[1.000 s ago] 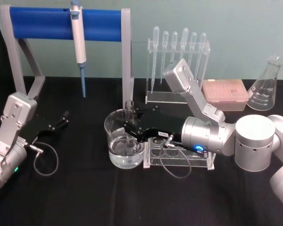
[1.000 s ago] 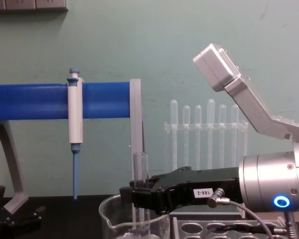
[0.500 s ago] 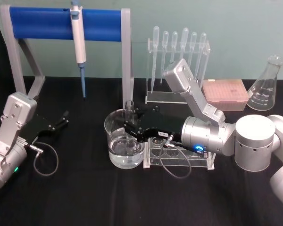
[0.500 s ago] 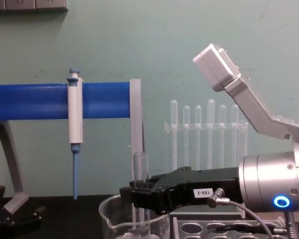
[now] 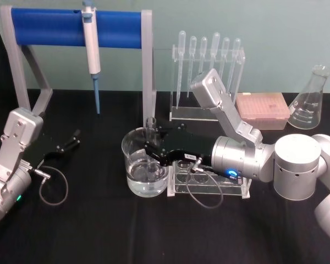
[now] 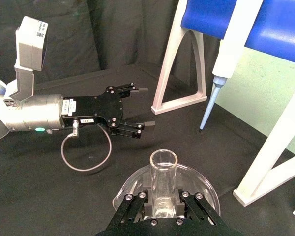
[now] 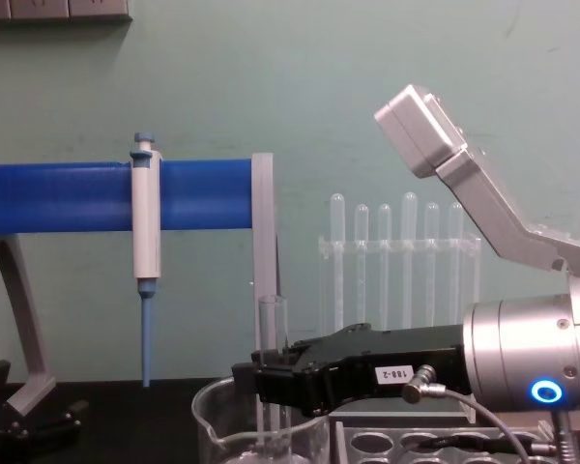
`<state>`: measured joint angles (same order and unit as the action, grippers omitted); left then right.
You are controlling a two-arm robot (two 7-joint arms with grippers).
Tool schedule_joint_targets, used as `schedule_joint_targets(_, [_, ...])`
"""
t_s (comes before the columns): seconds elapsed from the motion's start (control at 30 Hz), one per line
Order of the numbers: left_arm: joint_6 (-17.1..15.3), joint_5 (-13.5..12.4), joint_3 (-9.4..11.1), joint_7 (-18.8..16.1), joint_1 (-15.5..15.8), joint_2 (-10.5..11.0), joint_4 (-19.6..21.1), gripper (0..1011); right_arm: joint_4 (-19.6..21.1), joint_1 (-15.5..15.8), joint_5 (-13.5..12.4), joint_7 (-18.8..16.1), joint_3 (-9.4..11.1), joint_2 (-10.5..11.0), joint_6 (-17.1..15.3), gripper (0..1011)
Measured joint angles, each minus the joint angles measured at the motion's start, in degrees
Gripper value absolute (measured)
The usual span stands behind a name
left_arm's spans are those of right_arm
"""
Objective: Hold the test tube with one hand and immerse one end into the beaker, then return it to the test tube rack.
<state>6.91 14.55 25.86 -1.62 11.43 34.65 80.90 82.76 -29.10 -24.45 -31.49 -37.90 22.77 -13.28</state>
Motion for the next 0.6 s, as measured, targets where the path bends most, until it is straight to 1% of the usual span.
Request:
schedule_joint_targets(0.43, [0.0, 0.0, 0.0, 0.0, 0.0, 0.0, 0.0, 1000, 0.0, 0.0, 0.0, 0.0, 0.0, 0.0, 0.0, 227])
schedule_joint_targets(0.6, [0.0, 0.0, 0.0, 0.0, 0.0, 0.0, 0.0, 1000, 0.5, -0.3, 0.3, -0.7, 0.1, 0.1, 0.8, 226])
